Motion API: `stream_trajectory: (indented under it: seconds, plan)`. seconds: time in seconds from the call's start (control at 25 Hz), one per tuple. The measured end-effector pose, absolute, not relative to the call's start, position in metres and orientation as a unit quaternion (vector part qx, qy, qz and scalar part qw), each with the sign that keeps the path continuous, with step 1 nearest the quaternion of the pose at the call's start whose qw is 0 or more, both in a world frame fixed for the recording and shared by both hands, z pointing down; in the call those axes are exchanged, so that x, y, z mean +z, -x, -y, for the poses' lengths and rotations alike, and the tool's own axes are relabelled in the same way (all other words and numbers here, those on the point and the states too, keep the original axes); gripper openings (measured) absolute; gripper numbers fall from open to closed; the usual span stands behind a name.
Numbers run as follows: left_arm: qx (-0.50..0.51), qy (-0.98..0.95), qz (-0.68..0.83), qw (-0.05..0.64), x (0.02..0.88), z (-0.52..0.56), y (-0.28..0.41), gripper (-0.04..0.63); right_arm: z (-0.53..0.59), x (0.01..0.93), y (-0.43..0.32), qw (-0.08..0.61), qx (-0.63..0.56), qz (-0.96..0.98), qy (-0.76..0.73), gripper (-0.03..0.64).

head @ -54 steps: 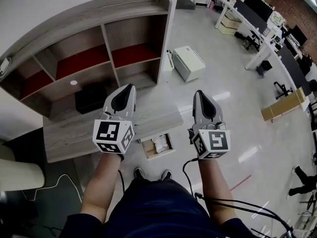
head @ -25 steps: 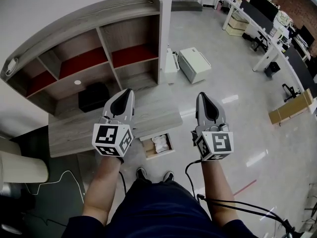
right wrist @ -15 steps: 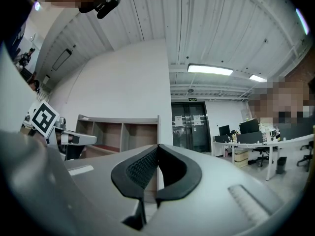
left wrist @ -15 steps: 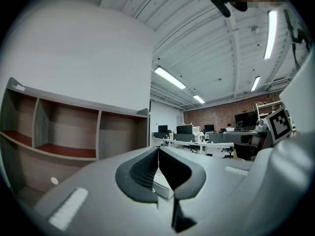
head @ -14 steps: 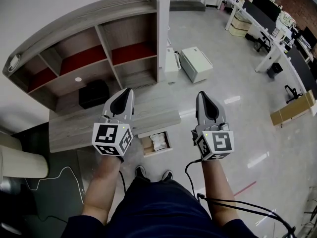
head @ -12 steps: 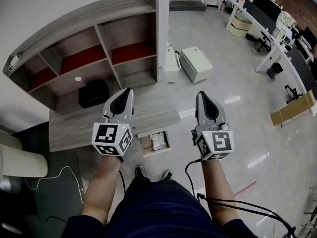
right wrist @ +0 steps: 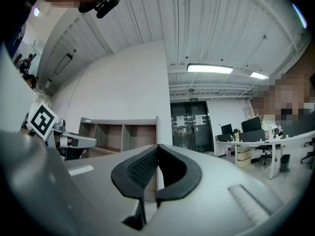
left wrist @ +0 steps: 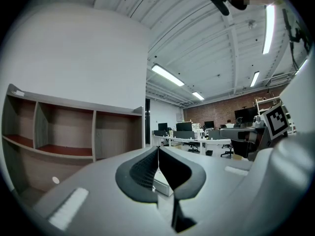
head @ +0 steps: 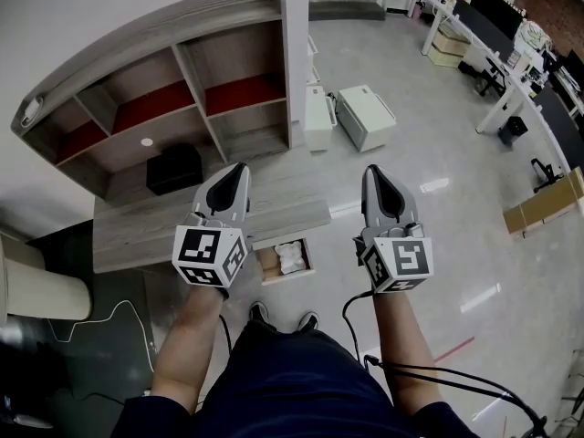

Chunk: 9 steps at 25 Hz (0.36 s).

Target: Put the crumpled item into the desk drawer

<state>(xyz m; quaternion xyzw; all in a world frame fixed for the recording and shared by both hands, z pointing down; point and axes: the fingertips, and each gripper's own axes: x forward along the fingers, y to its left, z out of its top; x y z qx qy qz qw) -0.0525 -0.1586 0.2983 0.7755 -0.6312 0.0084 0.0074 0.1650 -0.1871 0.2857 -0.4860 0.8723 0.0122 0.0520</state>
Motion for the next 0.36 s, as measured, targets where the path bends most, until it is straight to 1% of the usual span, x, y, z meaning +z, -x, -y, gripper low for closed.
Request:
stream_trajectory:
  seconds: [0.36]
  plan:
    - [0.02,-0.776,0.631,0.006,0.3,0.154,0.041,0.005,0.184,0.289,-0.17,0.053,0.005,-0.877,0.477,0.006]
